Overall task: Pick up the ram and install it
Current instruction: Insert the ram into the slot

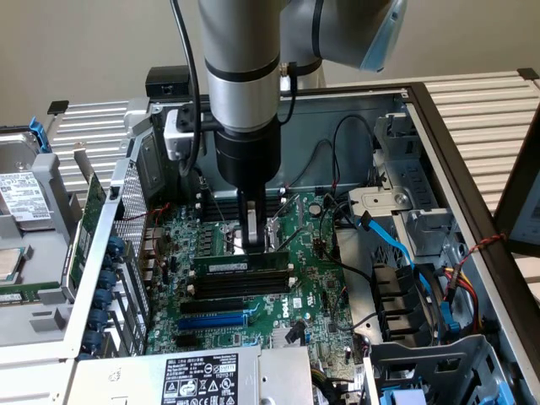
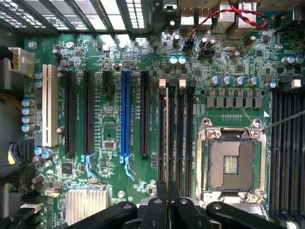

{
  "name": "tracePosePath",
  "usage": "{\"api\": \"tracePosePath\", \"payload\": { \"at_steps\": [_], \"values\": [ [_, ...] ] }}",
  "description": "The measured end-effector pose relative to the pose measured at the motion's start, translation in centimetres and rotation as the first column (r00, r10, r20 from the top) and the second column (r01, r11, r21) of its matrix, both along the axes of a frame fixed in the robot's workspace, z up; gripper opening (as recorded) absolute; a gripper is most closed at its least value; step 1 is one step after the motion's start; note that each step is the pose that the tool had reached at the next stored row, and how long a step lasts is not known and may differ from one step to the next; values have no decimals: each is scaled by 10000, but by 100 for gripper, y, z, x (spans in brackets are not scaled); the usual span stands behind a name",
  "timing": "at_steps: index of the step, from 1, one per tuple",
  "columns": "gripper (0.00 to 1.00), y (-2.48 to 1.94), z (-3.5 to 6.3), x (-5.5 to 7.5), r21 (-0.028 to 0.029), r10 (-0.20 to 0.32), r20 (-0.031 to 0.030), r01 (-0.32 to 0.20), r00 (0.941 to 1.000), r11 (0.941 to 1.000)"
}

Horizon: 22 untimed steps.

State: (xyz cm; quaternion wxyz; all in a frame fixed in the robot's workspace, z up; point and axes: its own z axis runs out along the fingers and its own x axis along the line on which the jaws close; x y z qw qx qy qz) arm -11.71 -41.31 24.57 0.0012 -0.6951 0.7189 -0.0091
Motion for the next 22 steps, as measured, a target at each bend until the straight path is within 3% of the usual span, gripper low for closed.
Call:
{"api": "tracePosePath", "payload": {
  "at_steps": [12, 22],
  "values": [
    [13, -2, -17, -14, -2, 40, 10, -40, 10000, 10000],
    [13, -3, -29, -22, -3, 56, 55, -56, 10000, 10000]
  ]
}}
